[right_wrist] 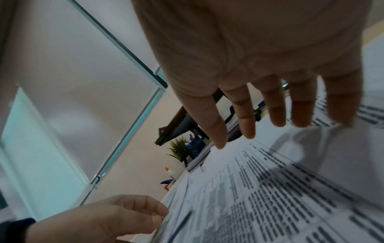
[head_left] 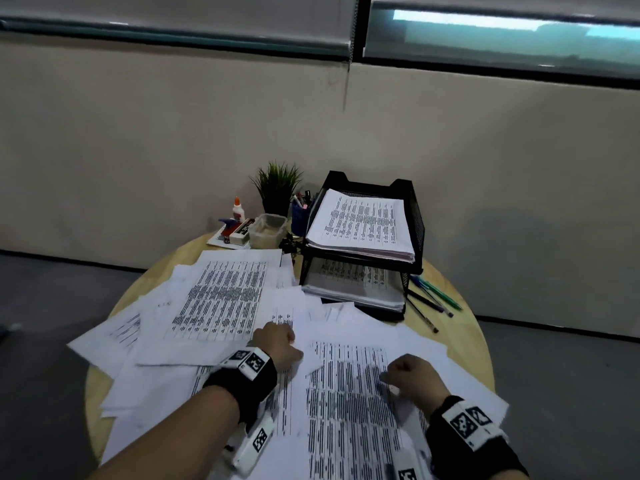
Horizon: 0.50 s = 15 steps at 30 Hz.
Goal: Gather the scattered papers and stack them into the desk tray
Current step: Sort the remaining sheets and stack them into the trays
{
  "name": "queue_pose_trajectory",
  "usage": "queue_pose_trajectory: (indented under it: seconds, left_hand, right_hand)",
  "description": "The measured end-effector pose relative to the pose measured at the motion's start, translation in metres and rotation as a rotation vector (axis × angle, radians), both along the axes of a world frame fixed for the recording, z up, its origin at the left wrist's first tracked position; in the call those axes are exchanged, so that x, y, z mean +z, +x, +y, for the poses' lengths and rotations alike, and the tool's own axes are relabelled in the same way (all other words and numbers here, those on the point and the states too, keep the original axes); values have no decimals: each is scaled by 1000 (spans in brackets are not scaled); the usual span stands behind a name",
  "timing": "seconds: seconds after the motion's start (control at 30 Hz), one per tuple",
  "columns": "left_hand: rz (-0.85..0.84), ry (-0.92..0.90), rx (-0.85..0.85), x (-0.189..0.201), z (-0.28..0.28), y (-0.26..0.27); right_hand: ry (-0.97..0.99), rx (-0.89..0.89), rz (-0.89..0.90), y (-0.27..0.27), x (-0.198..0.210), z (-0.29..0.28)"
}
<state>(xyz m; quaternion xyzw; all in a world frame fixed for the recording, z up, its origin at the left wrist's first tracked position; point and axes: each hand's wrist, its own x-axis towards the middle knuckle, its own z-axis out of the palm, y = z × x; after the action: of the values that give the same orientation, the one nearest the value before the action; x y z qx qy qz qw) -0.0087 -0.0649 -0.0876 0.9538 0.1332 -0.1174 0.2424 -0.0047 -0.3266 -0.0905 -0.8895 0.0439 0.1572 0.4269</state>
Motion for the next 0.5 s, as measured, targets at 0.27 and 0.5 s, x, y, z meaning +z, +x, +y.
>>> queue_pose_trajectory:
  seconds: [0.27,0.5]
  left_hand:
    - [104,177,-94,-5,-24,-101]
    - [186,149,-41,-9,-47,-141]
  right_hand:
    - [-134,-19,159,-72,-12,-14]
    - [-140,-93,128,-87,-15,-19]
